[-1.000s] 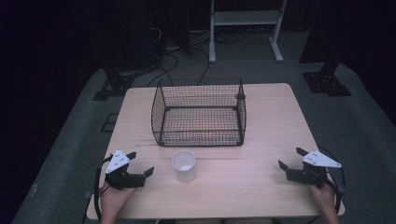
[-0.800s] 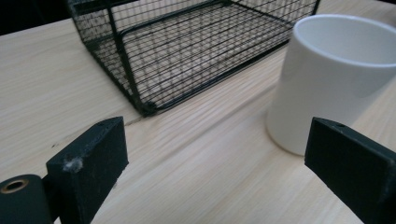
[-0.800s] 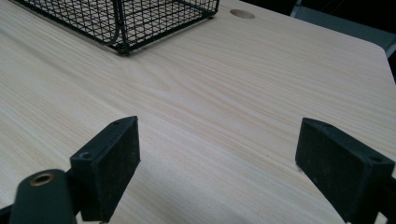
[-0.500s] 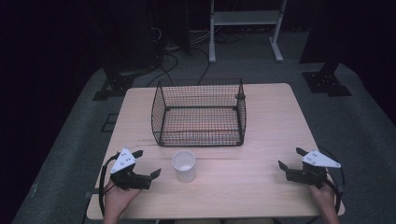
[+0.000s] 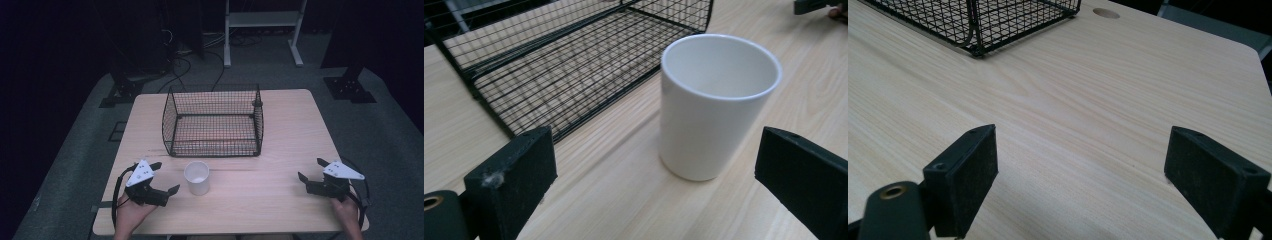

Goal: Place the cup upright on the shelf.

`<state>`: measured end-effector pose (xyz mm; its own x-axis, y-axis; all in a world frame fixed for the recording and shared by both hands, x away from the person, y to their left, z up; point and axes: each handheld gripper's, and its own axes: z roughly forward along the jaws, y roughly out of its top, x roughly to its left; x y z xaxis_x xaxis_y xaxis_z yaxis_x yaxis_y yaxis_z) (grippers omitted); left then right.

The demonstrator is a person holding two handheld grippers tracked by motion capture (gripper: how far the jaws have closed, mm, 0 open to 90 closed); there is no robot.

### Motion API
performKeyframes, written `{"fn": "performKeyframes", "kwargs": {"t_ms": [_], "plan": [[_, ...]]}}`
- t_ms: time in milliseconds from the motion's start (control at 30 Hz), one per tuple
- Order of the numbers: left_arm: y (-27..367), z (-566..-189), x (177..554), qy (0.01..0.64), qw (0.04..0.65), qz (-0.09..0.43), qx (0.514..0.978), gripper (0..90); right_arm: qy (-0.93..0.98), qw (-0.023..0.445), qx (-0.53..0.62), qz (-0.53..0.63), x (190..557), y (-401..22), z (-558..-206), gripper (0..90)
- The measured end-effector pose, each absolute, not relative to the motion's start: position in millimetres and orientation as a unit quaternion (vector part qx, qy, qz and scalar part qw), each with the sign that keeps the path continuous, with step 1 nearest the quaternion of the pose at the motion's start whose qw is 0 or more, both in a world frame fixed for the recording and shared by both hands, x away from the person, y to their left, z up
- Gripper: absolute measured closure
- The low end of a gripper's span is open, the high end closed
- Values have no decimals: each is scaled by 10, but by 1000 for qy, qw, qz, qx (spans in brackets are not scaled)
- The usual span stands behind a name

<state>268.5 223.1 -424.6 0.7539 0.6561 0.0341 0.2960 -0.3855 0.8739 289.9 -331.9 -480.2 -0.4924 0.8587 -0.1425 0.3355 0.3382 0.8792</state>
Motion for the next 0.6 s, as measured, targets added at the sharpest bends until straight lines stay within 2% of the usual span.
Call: {"fn": "performKeyframes", "kwargs": {"t_ms": [600], "plan": [[1979,-4154,2695,265,455,165,834,24,756,314,396,416,2900,-3313,-4803,131]]}}
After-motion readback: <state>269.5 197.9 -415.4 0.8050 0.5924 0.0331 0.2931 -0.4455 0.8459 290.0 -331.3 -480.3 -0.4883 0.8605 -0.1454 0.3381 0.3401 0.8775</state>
